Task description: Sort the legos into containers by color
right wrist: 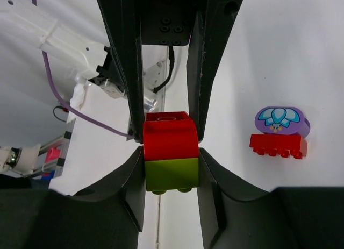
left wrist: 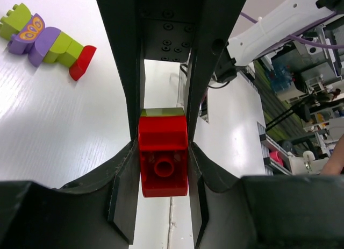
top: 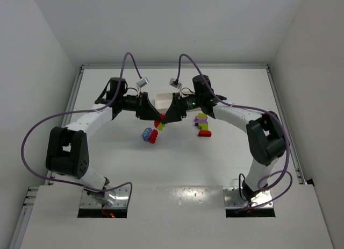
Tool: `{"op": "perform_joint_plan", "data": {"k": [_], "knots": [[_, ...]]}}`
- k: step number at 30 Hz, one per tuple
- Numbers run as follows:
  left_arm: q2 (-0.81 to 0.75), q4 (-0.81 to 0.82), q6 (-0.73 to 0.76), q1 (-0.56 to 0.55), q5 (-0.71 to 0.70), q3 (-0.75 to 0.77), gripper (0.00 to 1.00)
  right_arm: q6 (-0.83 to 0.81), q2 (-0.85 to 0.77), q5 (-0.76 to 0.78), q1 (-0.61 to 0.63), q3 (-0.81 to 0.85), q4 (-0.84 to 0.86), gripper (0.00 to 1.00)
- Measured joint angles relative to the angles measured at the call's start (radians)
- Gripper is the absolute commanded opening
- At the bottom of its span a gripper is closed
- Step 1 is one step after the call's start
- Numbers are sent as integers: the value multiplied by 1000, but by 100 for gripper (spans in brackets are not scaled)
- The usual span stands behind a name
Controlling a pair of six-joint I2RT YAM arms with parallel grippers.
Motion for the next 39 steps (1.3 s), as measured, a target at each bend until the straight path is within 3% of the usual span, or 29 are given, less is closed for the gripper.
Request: {"op": "perform_joint_plan", "data": {"k": [2,10,16,22,29,35,39], "knots": [[0,-3,2,2,0,1,0,-7,0,-1,0,0,-8,0],[18,-12,-6,89,-46,107,0,-179,-9,-4,-8,-24,-182,0],[16,195,-158,114,-146,108,0,-293,-50,61,-26,-97,-314,0],[16,113,-92,-10,-468,106,0,-227,-61,373,-129,-75,-281,0],[103,55,-24,-128,-785,165,0,-193,32,749,-231,154,-209,0],[232,33,9,-129,-1001,262,0,-212,124,862,-245,232,-174,0],[293,26,30,-130,-1063,307,0,-231,175,888,-249,232,-188,0]]}}
